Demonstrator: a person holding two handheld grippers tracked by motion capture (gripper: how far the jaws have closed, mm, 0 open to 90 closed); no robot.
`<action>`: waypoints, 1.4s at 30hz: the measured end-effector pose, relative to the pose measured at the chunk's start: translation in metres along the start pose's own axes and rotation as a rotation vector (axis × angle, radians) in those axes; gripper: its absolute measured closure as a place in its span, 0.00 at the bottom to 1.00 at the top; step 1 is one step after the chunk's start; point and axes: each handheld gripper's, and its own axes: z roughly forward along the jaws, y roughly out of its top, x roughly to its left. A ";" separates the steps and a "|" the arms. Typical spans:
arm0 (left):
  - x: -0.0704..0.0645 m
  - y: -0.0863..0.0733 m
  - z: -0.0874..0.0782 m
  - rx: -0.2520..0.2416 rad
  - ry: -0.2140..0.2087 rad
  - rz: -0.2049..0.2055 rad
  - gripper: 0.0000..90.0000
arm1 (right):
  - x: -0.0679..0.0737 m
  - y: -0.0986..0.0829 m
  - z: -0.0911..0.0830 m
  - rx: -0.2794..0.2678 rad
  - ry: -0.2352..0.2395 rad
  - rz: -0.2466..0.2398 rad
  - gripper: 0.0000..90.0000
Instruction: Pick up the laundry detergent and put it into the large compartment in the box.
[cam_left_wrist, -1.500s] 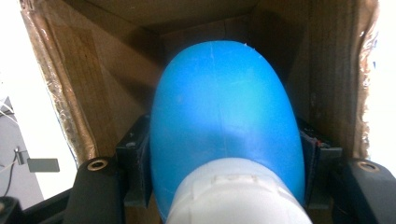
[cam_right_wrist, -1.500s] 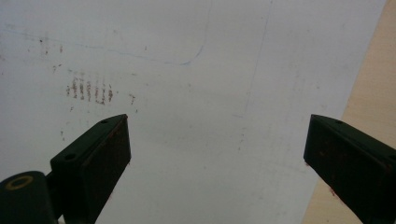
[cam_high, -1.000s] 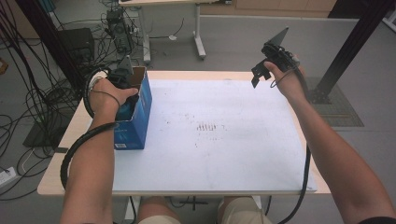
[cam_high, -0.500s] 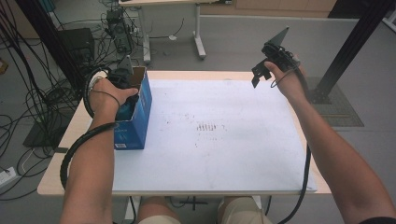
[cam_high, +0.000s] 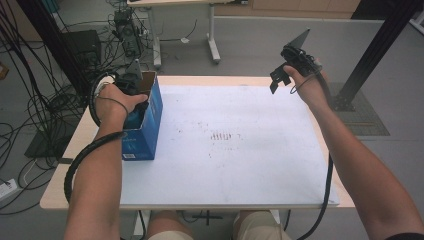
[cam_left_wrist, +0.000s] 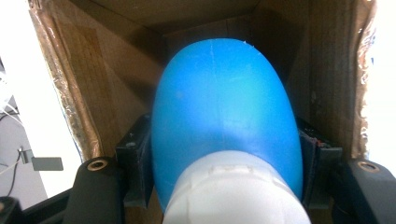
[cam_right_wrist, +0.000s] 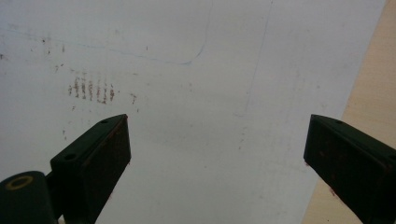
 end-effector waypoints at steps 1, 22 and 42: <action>0.000 0.000 0.000 0.000 0.001 -0.001 0.40 | 0.000 0.000 0.000 -0.001 0.000 0.000 0.08; 0.002 -0.002 0.001 -0.005 -0.010 0.001 0.39 | 0.001 -0.001 -0.001 -0.003 0.000 -0.002 0.08; 0.003 -0.007 -0.006 -0.021 -0.005 0.010 0.34 | 0.000 -0.002 -0.001 -0.007 0.003 -0.001 0.08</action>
